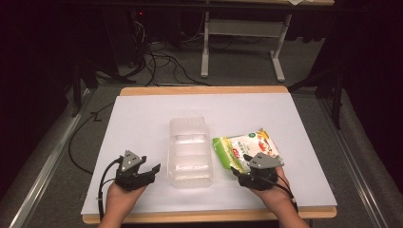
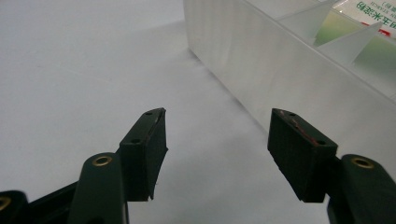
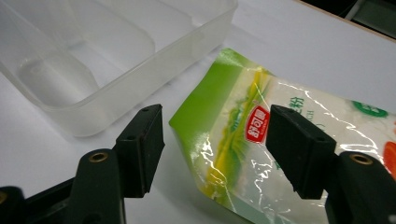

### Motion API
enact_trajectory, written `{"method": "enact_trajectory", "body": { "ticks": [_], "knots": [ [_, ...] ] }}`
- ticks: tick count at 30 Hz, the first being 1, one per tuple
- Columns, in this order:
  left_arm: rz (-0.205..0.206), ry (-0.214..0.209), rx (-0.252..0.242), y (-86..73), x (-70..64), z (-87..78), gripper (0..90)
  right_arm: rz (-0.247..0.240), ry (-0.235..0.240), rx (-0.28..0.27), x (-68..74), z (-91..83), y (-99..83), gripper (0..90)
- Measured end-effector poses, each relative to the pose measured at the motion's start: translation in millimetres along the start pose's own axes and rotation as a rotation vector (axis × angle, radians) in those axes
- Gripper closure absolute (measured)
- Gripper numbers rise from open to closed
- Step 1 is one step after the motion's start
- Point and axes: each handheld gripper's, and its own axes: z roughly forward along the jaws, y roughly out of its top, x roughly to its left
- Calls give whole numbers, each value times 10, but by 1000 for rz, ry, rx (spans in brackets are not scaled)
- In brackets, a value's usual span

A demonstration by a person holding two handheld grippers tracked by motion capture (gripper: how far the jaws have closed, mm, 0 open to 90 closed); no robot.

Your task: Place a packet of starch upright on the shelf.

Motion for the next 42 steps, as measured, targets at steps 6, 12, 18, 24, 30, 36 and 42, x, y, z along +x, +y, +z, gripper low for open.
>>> {"method": "enact_trajectory", "body": {
  "ticks": [6, 12, 18, 24, 30, 36, 42],
  "knots": [
    [4, 0, 2, 0, -3, 7, 377, -32, -2, 36, 81, 130, 11, 346],
    [7, 1, 2, -1, -4, 2, 377, -62, -15, 89, 151, 313, 17, 333],
    [12, 0, 5, -1, -6, 4, 376, -75, -43, 128, 122, 442, -6, 328],
    [16, -2, 11, -1, -14, 9, 376, -81, -46, 138, 108, 481, -27, 324],
    [19, -2, 12, -3, -19, 14, 375, -116, -52, 152, 183, 516, -31, 328],
    [21, -2, 13, -4, -20, 10, 375, -121, -85, 165, 156, 531, -48, 405],
    [25, -4, 16, -6, -28, 17, 375, -109, -67, 122, 107, 444, -20, 687]
  ]
}}
